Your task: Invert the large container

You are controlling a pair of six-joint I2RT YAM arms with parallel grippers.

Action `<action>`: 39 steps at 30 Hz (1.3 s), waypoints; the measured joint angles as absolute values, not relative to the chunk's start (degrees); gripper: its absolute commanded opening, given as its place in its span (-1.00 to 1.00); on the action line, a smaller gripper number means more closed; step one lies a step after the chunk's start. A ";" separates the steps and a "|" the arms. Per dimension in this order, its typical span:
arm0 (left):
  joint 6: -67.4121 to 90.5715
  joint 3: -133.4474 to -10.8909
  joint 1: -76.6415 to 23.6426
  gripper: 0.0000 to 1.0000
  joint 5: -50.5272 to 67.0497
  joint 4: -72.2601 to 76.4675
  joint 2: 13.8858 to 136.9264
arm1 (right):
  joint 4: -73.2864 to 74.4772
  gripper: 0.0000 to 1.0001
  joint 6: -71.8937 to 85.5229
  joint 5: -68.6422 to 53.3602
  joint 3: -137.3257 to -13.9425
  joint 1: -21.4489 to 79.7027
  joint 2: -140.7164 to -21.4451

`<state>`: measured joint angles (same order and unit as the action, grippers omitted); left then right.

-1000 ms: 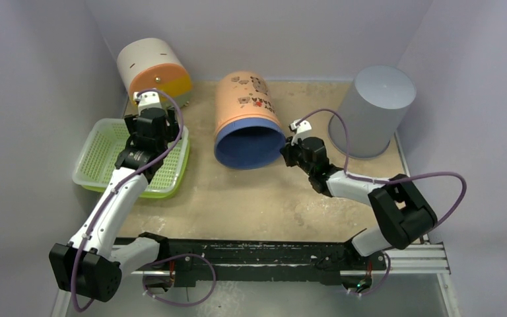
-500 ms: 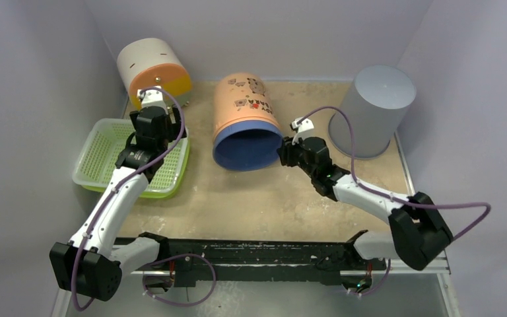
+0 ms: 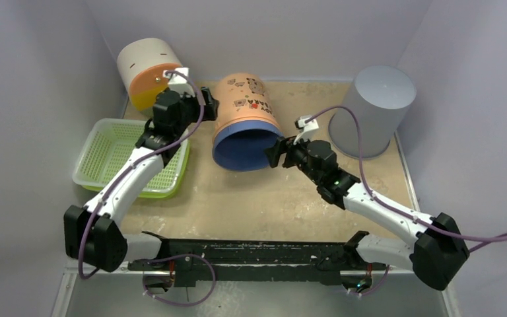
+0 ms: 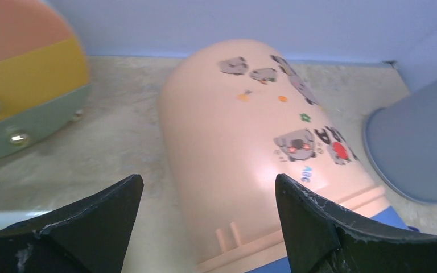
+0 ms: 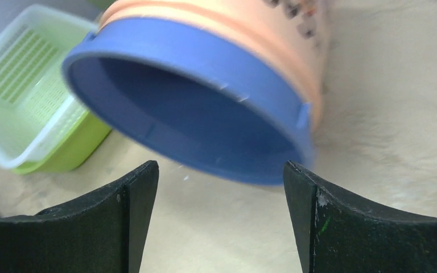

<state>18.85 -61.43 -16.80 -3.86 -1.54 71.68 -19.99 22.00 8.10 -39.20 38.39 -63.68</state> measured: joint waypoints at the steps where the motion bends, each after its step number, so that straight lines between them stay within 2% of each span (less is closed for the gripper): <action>1: 18.48 -61.89 -17.96 0.67 -3.09 -0.32 73.43 | -20.01 0.62 23.07 7.99 -39.24 39.99 -64.42; 8: 15.79 -64.31 -21.37 0.67 0.64 0.80 82.28 | -27.03 0.61 31.88 6.68 -39.94 48.58 -70.08; 16: 14.79 -64.31 -21.32 0.67 0.23 -0.84 82.41 | -45.91 0.59 39.81 7.88 -42.30 48.66 -80.20; 24: 14.24 -64.31 -21.52 0.67 -0.38 -3.18 81.82 | -59.61 0.40 47.62 7.92 -44.75 48.47 -92.42; 32: 13.82 -64.18 -22.17 0.67 -0.89 -5.72 80.16 | -66.37 0.33 49.54 10.68 -44.60 48.45 -92.47; 39: 13.65 -63.77 -22.98 0.68 -1.65 -6.09 79.26 | -66.67 0.17 49.95 13.72 -44.49 48.07 -92.23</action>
